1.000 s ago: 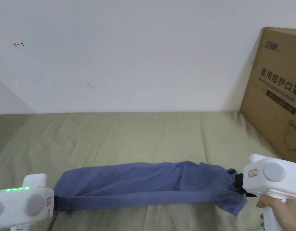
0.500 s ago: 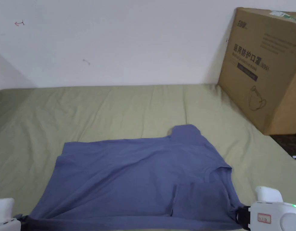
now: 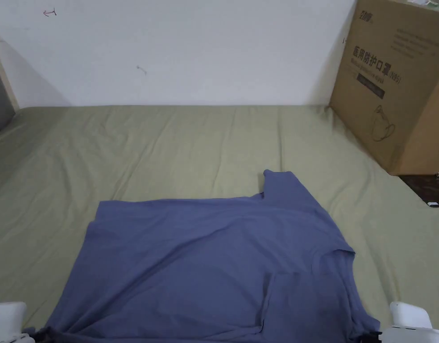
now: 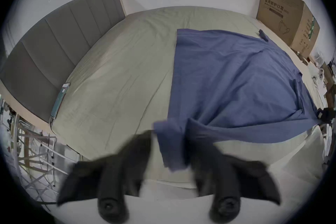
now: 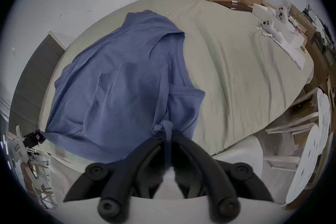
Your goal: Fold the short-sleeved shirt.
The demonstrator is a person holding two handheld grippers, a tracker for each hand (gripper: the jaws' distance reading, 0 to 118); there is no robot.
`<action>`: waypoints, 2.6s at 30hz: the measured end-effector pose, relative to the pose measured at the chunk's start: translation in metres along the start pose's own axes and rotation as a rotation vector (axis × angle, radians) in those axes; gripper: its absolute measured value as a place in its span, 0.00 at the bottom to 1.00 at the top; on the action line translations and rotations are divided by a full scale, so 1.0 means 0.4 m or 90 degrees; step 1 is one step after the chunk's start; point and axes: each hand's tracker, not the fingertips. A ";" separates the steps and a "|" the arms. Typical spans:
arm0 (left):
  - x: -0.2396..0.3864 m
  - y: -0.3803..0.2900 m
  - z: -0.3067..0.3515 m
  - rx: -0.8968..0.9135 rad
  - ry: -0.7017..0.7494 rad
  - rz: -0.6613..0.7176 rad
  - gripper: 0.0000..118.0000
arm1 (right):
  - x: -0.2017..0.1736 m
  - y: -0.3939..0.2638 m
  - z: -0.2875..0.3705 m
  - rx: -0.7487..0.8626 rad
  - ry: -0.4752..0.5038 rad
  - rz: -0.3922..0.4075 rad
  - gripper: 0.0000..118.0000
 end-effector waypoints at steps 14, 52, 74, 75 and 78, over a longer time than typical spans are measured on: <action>0.063 0.204 0.018 0.062 -0.104 0.052 0.00 | -0.119 0.230 0.026 0.113 0.051 0.075 0.00; 0.142 0.784 -0.682 -0.090 -0.053 0.047 0.36 | -0.230 0.447 -0.295 0.019 0.071 0.067 0.00; 0.122 0.802 -0.594 -0.075 -0.097 0.038 0.04 | -0.126 0.883 -0.644 -0.113 -0.008 0.136 0.80; 0.123 0.801 -0.593 -0.074 -0.096 0.033 0.04 | -0.132 0.869 -0.632 -0.094 -0.010 0.141 0.77; 0.122 0.797 -0.592 -0.075 -0.093 0.036 0.04 | -0.168 0.849 -0.592 -0.071 -0.024 0.175 0.45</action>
